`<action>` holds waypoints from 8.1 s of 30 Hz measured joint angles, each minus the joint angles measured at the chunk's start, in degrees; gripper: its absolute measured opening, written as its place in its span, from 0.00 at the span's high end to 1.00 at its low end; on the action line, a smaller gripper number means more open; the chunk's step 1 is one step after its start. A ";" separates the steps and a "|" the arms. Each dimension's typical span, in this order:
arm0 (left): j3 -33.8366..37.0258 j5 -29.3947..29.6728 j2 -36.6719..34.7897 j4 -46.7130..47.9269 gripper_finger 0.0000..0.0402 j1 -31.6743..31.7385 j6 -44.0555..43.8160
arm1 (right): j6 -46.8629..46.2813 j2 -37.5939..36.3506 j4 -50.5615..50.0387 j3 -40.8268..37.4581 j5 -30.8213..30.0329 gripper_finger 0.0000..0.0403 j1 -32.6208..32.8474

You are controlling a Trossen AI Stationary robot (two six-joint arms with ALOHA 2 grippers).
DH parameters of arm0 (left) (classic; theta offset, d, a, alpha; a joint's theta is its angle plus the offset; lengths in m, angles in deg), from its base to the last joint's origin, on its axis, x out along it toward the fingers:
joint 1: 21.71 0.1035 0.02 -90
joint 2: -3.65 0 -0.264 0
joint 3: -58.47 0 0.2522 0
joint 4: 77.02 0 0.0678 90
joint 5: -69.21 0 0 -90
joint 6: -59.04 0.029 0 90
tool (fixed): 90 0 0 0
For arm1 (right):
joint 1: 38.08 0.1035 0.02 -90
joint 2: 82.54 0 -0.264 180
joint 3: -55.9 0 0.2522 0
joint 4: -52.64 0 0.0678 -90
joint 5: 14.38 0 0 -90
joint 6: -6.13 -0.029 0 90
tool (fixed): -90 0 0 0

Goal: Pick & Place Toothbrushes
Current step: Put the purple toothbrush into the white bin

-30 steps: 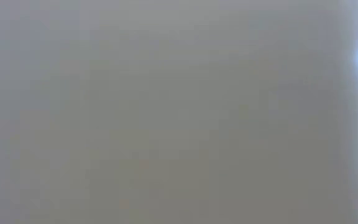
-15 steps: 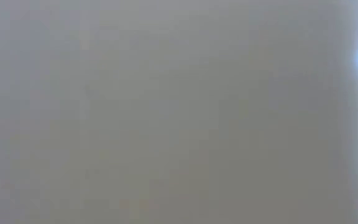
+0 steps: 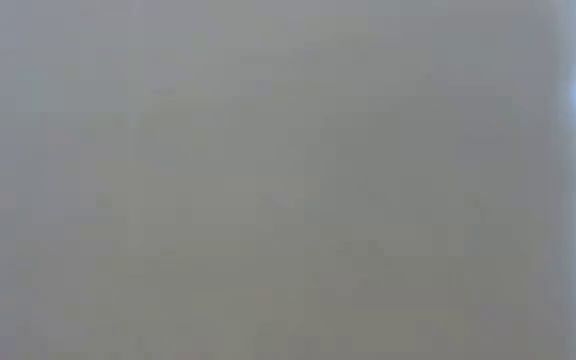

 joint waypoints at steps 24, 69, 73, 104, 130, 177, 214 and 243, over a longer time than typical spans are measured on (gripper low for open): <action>0.00 1.88 0.02 0.61 0.97 -1.03 1.16 | 1.24 0.11 -6.32 2.60 -10.13 0.42 2.58; 0.02 4.47 2.56 -0.37 0.97 -1.83 1.26 | 5.59 0.15 -8.44 2.60 -18.55 0.53 5.03; -0.31 4.84 3.30 -2.70 0.97 -1.14 1.50 | 5.57 0.15 -8.93 2.60 -18.55 0.52 5.04; -0.33 4.92 3.56 -2.89 0.95 -0.72 1.21 | 5.72 0.15 -10.73 2.60 -18.51 0.88 4.95; 0.33 3.44 0.34 11.54 0.44 -1.16 2.19 | 5.11 -0.02 -13.38 2.55 -18.48 0.97 5.15; 0.33 14.06 -19.61 49.95 0.23 -1.14 8.35 | -13.96 0.15 -80.26 37.09 -32.06 0.97 31.76; 1.37 19.37 -27.10 69.11 0.25 -1.18 7.30 | -16.87 37.25 -124.86 85.78 -19.45 0.97 39.30; 6.40 16.65 -26.99 62.43 0.25 -18.15 -9.13 | -30.95 49.03 -129.40 85.67 -21.44 0.97 44.05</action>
